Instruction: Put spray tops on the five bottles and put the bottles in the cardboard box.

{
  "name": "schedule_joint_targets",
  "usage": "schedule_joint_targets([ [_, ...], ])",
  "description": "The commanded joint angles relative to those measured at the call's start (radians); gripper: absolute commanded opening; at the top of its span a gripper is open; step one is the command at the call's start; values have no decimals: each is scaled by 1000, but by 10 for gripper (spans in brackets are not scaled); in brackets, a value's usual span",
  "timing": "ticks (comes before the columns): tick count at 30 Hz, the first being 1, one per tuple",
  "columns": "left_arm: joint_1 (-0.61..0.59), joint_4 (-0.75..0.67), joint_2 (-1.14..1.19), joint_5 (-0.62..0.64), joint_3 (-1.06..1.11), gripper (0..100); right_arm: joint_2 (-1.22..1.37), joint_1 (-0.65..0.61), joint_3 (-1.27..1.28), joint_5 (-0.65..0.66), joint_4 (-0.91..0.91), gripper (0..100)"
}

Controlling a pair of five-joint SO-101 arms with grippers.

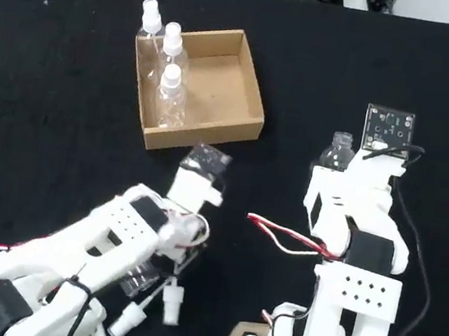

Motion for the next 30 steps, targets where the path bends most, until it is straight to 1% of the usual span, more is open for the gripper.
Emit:
schedule_joint_targets([
  [1, -128, -14, 0, 6, -82, 29, -27, 17, -8, -6, -29, 67],
  [5, -193, -14, -5, 11, -82, 27, -27, 17, -8, -6, -29, 67],
  [8, -222, -14, -6, 57, -82, 27, -27, 17, -8, -5, -29, 67],
  [12, -280, -8, -6, 80, -99, 27, -27, 17, -8, -3, -29, 67],
  [21, -478, -12, -6, 153, -117, 27, -27, 17, -8, -2, -29, 67],
  [27, -639, -12, -6, 204, -153, 27, -27, 17, -8, -2, -29, 67],
  [30, -702, -12, -5, 204, -163, 27, -27, 15, -8, -2, -29, 67],
])
